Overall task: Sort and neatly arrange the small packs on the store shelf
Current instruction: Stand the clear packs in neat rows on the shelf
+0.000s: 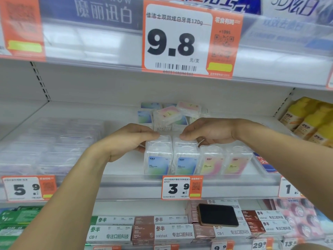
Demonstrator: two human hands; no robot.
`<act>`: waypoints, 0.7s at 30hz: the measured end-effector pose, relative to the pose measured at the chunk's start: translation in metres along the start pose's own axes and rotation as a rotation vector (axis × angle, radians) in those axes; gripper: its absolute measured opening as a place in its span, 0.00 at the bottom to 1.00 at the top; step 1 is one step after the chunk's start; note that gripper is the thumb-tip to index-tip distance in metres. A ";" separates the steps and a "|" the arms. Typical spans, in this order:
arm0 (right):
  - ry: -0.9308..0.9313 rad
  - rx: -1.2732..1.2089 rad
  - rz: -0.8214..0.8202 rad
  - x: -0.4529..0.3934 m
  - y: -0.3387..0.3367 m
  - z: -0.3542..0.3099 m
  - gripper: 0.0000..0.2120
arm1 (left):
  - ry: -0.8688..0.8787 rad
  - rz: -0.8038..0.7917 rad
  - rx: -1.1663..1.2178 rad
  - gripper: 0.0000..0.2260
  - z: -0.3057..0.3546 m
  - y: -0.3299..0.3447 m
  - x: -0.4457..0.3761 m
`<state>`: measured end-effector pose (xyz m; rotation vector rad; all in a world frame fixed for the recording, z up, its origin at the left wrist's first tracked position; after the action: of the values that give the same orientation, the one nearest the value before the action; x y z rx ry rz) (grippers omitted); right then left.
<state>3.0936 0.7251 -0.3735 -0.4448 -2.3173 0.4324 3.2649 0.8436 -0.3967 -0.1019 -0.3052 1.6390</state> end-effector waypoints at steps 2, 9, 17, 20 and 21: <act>0.008 0.022 -0.012 0.002 0.000 0.000 0.12 | -0.003 -0.015 0.013 0.13 -0.002 0.000 0.000; -0.070 0.002 0.372 -0.007 -0.029 -0.014 0.20 | 0.011 0.202 0.074 0.18 -0.002 -0.015 -0.008; -0.175 0.655 0.574 -0.063 -0.041 -0.046 0.34 | 0.145 0.642 -0.448 0.07 -0.011 -0.036 -0.051; -0.097 0.807 0.496 -0.094 -0.036 -0.048 0.50 | 0.095 0.559 -0.526 0.20 -0.022 -0.032 -0.067; -0.074 0.864 0.492 -0.100 -0.036 -0.048 0.48 | 0.079 0.519 -0.537 0.22 -0.025 -0.030 -0.069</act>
<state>3.1887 0.6583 -0.3846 -0.5465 -1.8231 1.6093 3.3064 0.7807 -0.4206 -0.6986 -0.6964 2.0175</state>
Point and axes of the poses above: each hand's wrist, its own x-axis away from the middle knuckle, its own y-axis out of the palm, z = x × y, the point moved 5 cm from there along -x, towards the middle knuckle, and after that the axes turned 4 degrees about y, right-handed, at the moved point
